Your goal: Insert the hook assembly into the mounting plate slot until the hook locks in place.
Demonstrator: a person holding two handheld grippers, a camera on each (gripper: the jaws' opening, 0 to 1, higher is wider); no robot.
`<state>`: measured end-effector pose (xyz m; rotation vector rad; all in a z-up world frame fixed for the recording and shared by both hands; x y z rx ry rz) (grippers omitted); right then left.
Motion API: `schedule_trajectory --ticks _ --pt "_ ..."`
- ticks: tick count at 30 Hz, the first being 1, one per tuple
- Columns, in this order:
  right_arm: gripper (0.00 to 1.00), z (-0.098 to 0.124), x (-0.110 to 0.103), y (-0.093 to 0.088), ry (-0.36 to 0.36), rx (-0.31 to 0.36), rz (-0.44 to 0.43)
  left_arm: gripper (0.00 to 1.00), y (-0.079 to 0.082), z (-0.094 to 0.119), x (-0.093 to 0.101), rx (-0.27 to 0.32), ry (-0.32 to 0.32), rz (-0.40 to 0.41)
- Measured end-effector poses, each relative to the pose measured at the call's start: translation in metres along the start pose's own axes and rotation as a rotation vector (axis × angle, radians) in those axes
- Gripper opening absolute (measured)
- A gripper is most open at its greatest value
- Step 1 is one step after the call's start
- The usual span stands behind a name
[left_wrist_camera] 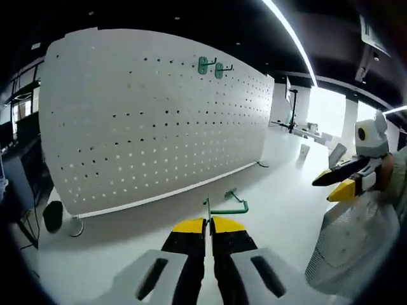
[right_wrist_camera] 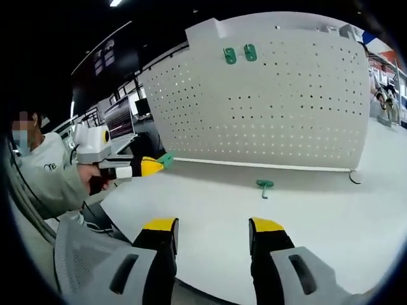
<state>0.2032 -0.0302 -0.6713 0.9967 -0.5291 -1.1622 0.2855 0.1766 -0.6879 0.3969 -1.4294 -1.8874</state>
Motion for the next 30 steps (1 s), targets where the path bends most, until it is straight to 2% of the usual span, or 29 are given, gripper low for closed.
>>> schedule_trajectory --ticks 5,6,8,13,20,30 --pt "0.42 0.005 -0.001 0.013 0.009 0.029 -0.005 0.02 0.005 0.008 0.003 0.058 0.009 0.024" --pt "0.42 0.007 -0.003 0.018 0.013 0.040 -0.013 0.02 0.015 0.011 0.003 0.121 0.034 0.003" --pt "0.43 0.011 -0.005 0.027 0.019 0.062 -0.019 0.02 0.023 0.016 0.009 0.168 0.021 0.006" --pt "0.43 0.018 -0.013 0.044 0.038 0.102 -0.014 0.02 0.039 0.022 0.018 0.225 0.031 -0.013" --pt "0.41 0.022 -0.025 0.059 0.074 0.141 -0.027 0.02 0.049 0.026 0.036 0.282 0.013 -0.019" --pt "0.34 0.016 -0.043 0.062 0.140 0.139 -0.063 0.02 0.051 0.024 0.066 0.298 -0.067 -0.036"
Point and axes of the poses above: the point that each gripper's makers call its tool centre point, and the gripper's own axes: z roughly backward along the fingers, x roughly to its right, y roughly out of its top, the point moved 4 cm from there along z, roughly backward along the fingers, and after that the axes turned 8 degrees about -y, right-handed, at the moved point
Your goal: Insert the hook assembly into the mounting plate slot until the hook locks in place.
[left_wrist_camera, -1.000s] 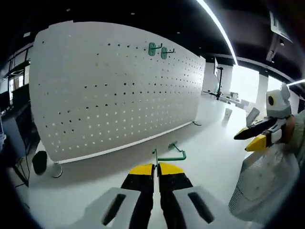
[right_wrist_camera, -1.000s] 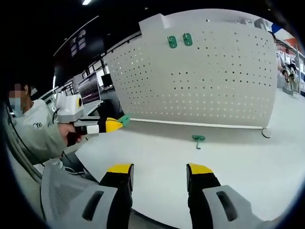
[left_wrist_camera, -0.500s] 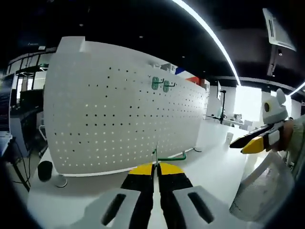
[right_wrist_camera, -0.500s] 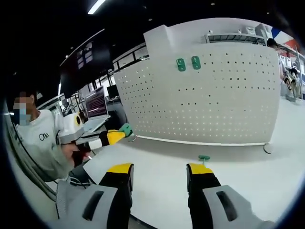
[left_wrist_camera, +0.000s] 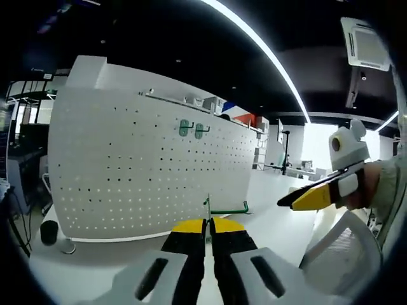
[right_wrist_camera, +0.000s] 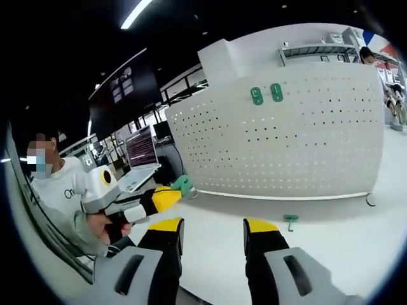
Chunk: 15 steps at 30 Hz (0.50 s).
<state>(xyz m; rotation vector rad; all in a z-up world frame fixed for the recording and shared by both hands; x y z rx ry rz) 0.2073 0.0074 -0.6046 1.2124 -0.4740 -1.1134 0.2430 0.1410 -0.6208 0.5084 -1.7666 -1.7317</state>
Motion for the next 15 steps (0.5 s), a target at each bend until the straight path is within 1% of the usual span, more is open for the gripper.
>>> schedule_trajectory --ticks 3,4,7,11,15 --pt "0.32 -0.003 -0.006 0.001 0.022 0.000 -0.020 0.02 -0.002 -0.003 0.009 -0.005 -0.028 -0.018" --pt "0.31 -0.004 -0.007 0.001 0.026 0.000 -0.024 0.02 -0.002 -0.003 0.011 -0.001 -0.028 -0.022" --pt "0.30 -0.006 -0.010 0.003 0.038 0.003 -0.036 0.02 -0.003 -0.005 0.014 0.000 -0.044 -0.020" --pt "0.27 -0.012 -0.016 0.005 0.062 0.009 -0.090 0.02 -0.002 -0.008 0.018 0.005 -0.061 -0.021" --pt "0.26 -0.017 -0.022 0.006 0.079 0.015 -0.112 0.02 -0.002 -0.010 0.022 0.010 -0.073 -0.018"
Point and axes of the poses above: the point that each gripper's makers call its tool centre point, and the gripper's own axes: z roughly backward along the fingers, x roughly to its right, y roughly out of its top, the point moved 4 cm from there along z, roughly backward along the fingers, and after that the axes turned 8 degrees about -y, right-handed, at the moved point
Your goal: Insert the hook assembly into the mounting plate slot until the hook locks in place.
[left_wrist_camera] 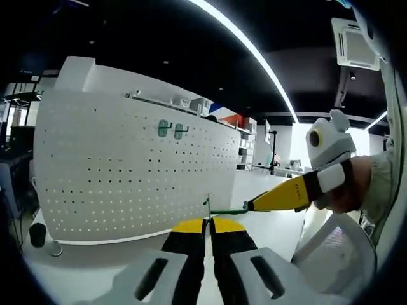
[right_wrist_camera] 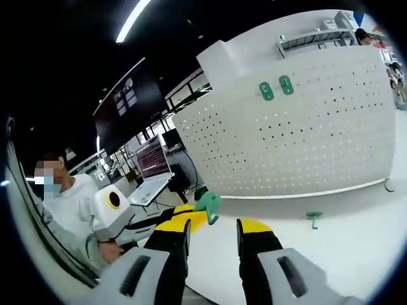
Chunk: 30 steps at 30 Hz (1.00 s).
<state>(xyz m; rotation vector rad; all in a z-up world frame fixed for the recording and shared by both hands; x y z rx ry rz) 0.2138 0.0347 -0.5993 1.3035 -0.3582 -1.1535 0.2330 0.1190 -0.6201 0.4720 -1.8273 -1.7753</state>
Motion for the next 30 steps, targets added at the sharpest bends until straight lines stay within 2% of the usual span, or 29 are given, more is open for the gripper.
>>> schedule_trajectory --ticks 14,20,27,30 --pt "0.18 -0.007 -0.008 0.006 0.029 0.027 -0.106 0.02 0.010 -0.001 0.009 0.052 -0.034 -0.010" --pt "0.13 -0.007 -0.010 0.010 0.049 0.053 -0.178 0.02 0.015 -0.002 0.016 0.076 -0.055 -0.015" --pt "0.07 -0.006 -0.009 0.011 0.039 0.066 -0.191 0.02 0.018 -0.002 0.019 0.089 -0.058 -0.025" --pt "0.03 -0.006 -0.010 0.010 0.033 0.068 -0.112 0.02 0.016 -0.003 0.021 0.072 -0.054 -0.061"
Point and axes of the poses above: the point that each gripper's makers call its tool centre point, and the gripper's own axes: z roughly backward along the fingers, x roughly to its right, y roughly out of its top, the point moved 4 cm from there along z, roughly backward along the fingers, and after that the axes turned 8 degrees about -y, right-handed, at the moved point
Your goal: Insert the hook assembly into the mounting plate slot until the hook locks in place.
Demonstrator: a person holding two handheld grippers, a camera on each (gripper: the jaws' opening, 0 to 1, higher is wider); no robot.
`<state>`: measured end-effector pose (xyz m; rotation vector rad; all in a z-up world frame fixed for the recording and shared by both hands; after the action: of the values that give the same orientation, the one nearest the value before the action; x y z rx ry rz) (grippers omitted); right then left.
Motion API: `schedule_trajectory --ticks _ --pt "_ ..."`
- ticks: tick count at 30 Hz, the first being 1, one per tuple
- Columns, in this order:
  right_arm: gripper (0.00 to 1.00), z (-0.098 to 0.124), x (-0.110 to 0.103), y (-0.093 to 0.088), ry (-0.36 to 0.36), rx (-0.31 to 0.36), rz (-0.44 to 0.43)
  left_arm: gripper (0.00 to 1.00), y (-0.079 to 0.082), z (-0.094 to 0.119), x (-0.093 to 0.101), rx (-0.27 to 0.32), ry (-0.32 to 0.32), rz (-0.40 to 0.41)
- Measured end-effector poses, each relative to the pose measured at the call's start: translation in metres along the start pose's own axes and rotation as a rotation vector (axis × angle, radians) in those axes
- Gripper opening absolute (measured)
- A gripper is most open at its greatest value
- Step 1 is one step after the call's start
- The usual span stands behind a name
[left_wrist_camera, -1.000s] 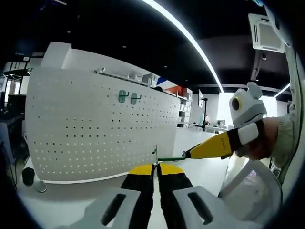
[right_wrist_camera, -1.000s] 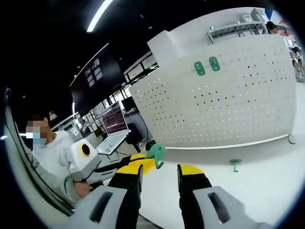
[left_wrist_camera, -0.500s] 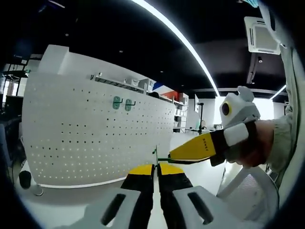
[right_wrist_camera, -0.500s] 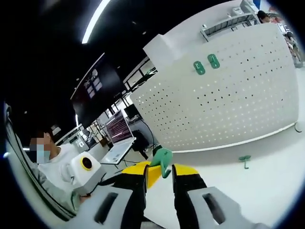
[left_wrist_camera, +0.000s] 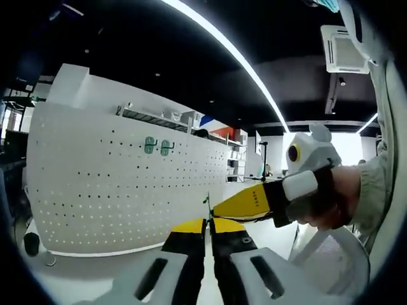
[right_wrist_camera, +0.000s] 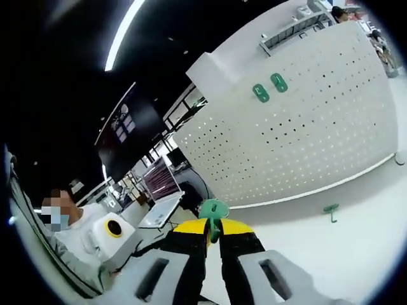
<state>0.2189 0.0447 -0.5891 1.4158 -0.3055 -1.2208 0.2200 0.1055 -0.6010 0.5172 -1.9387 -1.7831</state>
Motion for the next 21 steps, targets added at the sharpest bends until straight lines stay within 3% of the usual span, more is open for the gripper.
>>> schedule_trajectory --ticks 2,4,10,17,21 --pt "0.02 0.000 -0.002 0.000 0.008 0.002 -0.010 0.02 -0.001 0.000 0.002 -0.007 -0.005 -0.015" --pt "0.02 0.000 -0.002 0.000 0.004 -0.001 0.034 0.03 -0.001 0.000 0.002 -0.015 -0.001 -0.029" --pt "0.01 0.002 -0.009 0.000 -0.007 -0.001 0.286 0.03 -0.003 -0.001 0.004 -0.042 -0.005 -0.071" --pt "0.00 0.002 -0.014 0.000 -0.011 -0.022 0.390 0.04 -0.003 0.000 0.006 -0.068 -0.006 -0.155" --pt "0.00 0.002 -0.016 0.000 -0.019 -0.009 0.451 0.05 -0.003 -0.001 0.004 -0.066 -0.001 -0.117"
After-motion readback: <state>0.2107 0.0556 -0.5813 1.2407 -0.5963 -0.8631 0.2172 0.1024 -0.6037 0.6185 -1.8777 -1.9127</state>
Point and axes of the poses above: the point that each gripper's makers call its tool centre point, and the gripper's own axes: z roughly backward along the fingers, x roughly to its right, y roughly out of its top, the point moved 4 cm from there along z, roughly backward along the fingers, and after that the axes turned 8 degrees about -y, right-handed, at the moved point
